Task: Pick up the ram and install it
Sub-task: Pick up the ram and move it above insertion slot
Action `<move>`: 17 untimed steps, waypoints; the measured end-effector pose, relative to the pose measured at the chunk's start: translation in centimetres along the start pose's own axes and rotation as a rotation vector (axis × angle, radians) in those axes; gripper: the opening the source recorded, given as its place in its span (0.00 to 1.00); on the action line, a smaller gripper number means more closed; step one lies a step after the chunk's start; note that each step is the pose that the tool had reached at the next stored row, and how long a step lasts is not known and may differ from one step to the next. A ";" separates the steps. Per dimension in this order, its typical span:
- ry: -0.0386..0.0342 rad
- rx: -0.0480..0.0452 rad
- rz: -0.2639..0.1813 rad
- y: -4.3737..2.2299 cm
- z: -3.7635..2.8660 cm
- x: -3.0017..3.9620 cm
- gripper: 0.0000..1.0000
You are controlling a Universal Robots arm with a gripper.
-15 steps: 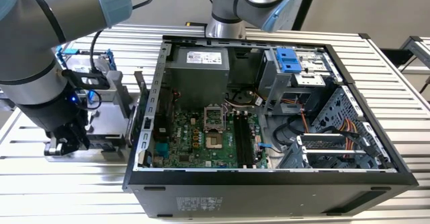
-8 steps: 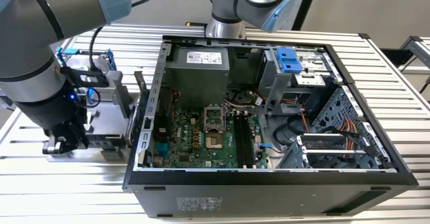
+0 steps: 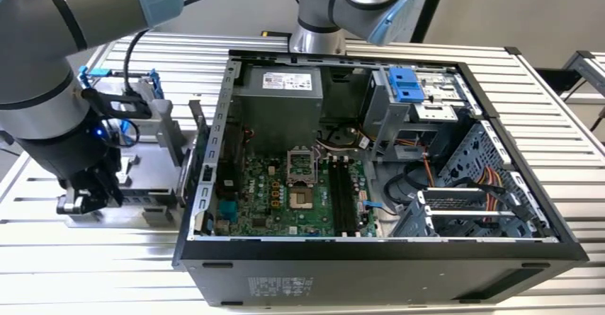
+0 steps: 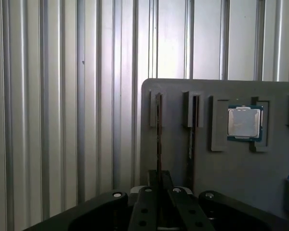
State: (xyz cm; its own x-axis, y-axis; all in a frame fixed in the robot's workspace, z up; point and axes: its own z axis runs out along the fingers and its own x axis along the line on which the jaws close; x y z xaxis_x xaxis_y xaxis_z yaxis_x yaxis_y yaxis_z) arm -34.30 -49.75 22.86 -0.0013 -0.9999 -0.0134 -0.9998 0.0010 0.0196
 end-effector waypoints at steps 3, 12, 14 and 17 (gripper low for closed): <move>0.0000 0.0001 0.000 0.00 -0.28 0.00 0.00; 0.0010 0.0001 0.000 0.02 -0.96 -0.01 0.00; 0.0010 0.0001 0.000 0.02 -1.11 -0.02 0.00; 0.0017 0.0001 0.000 0.03 -1.34 -0.02 0.00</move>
State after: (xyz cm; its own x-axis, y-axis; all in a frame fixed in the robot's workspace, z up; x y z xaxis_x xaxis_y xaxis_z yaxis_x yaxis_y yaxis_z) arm -34.30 -49.75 24.20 -0.0013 -0.9999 -0.0117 -0.9998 0.0010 0.0196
